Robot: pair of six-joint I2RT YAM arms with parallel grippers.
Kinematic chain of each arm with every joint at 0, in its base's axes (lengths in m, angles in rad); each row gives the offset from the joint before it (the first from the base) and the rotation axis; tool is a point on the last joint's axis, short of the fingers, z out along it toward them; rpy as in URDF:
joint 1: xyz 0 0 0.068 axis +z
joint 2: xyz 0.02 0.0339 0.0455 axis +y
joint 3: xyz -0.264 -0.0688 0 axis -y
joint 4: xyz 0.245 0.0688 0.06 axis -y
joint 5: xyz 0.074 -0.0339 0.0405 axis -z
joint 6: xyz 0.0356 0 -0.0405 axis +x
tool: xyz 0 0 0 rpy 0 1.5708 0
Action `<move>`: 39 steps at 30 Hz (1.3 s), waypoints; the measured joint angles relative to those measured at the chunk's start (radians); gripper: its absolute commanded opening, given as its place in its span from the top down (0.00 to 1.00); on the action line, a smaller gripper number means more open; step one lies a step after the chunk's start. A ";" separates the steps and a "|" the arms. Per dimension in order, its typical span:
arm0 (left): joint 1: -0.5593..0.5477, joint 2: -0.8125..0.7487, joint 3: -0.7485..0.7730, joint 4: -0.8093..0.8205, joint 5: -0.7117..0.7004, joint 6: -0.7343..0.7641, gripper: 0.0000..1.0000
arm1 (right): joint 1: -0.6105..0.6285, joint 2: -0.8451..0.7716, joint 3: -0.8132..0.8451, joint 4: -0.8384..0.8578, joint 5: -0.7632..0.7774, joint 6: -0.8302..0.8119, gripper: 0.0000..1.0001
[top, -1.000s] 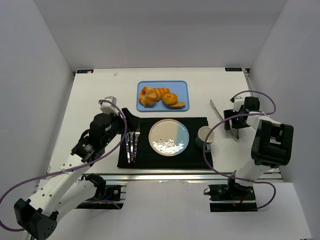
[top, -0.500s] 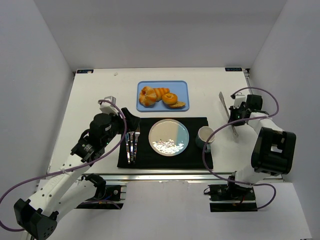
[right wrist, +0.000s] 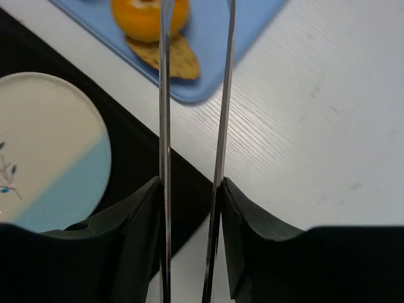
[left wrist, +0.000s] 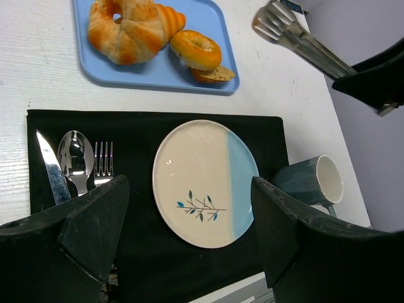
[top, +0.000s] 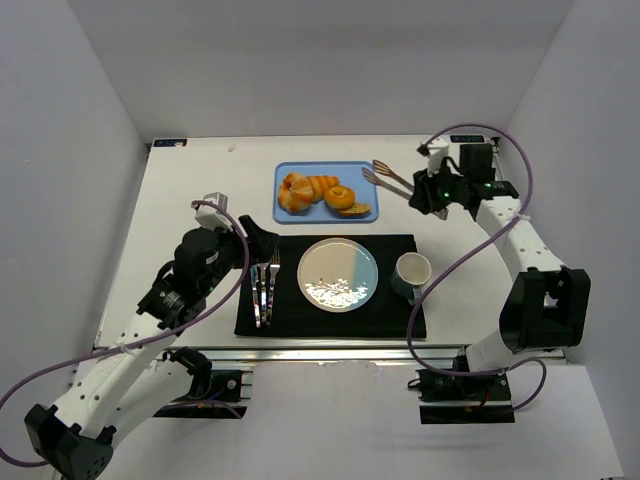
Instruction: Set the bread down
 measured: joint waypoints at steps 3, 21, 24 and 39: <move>0.000 -0.028 0.000 -0.014 -0.001 -0.008 0.13 | 0.074 0.031 0.042 -0.020 -0.016 0.000 0.54; 0.000 -0.150 0.000 -0.065 -0.029 -0.065 0.13 | 0.317 0.087 0.114 -0.075 0.100 -0.117 0.53; 0.000 -0.148 0.000 -0.071 -0.031 -0.065 0.13 | 0.340 0.096 0.114 -0.074 0.141 -0.138 0.53; 0.000 -0.147 -0.009 -0.078 -0.034 -0.069 0.13 | 0.381 0.164 0.092 -0.058 0.348 -0.219 0.62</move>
